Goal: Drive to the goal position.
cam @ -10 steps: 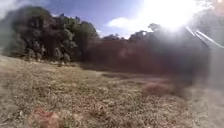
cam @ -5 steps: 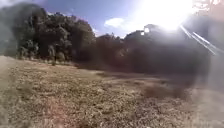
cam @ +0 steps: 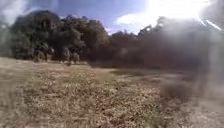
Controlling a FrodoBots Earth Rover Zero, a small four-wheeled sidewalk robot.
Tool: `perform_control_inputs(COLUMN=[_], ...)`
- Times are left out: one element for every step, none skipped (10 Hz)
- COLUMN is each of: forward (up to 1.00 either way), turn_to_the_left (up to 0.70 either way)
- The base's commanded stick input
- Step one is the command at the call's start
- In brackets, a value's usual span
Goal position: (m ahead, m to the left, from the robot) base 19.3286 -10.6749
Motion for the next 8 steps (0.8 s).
perform_control_inputs(forward=[0.7,0.7,0.7,0.7,0.7,0.7,0.7,0.7], turn_to_the_left=[0.0,0.0,0.0,0.0,0.0,0.0,0.0,0.0])
